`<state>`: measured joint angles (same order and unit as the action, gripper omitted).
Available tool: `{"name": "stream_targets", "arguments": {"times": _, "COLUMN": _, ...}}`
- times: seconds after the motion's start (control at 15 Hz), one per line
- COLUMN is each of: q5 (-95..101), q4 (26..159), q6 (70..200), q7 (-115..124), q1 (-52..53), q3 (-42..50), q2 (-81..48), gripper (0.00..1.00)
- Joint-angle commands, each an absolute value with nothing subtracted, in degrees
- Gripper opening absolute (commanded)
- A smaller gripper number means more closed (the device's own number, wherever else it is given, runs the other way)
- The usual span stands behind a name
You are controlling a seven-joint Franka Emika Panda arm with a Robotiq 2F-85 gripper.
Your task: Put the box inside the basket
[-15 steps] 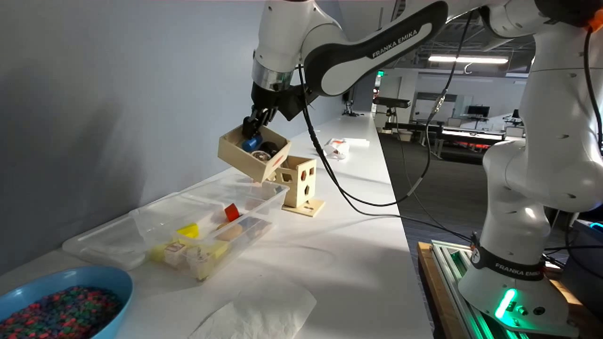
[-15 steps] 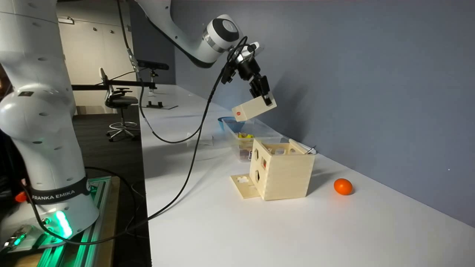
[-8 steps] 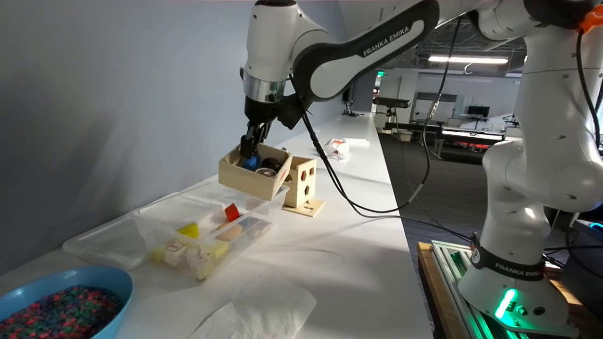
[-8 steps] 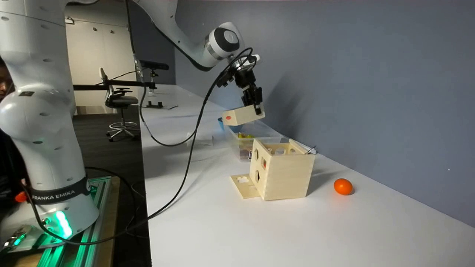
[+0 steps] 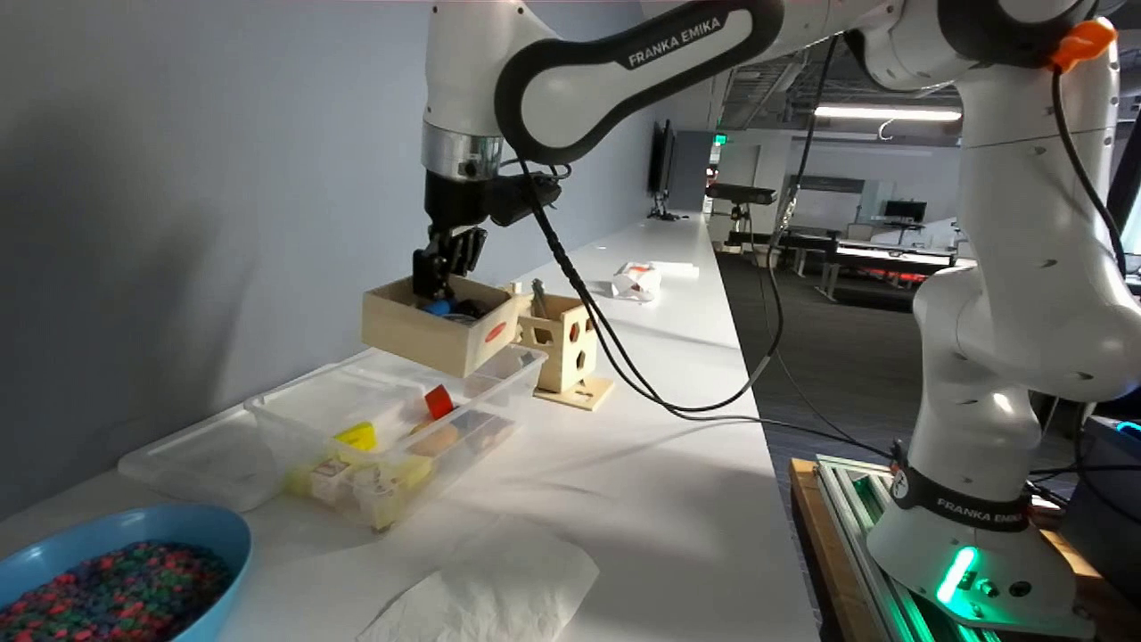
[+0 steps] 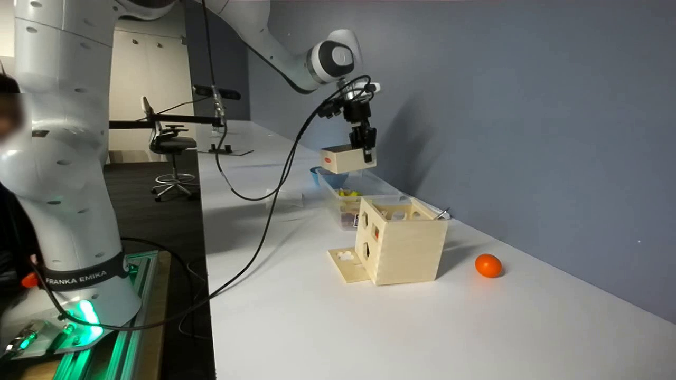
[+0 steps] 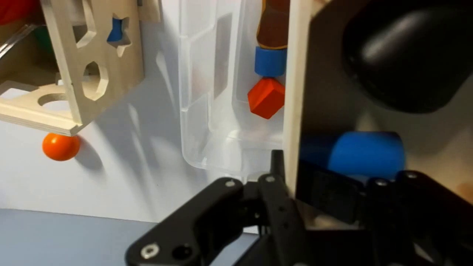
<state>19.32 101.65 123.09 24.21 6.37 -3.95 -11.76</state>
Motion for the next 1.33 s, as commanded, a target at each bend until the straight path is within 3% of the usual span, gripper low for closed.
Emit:
{"name": "stream_targets", "arguments": {"times": 0.0, "q5": 15.7, "q4": 95.3, "q6": 120.2, "q7": 25.0, "q1": 7.4, "q3": -3.3, "q2": -16.8, "gripper": 0.02}}
{"name": "stream_targets", "arguments": {"times": 1.27, "q5": 12.0, "q4": 93.4, "q6": 121.3, "q7": 32.4, "q1": 10.9, "q3": -0.7, "q2": -27.8, "gripper": 0.02}}
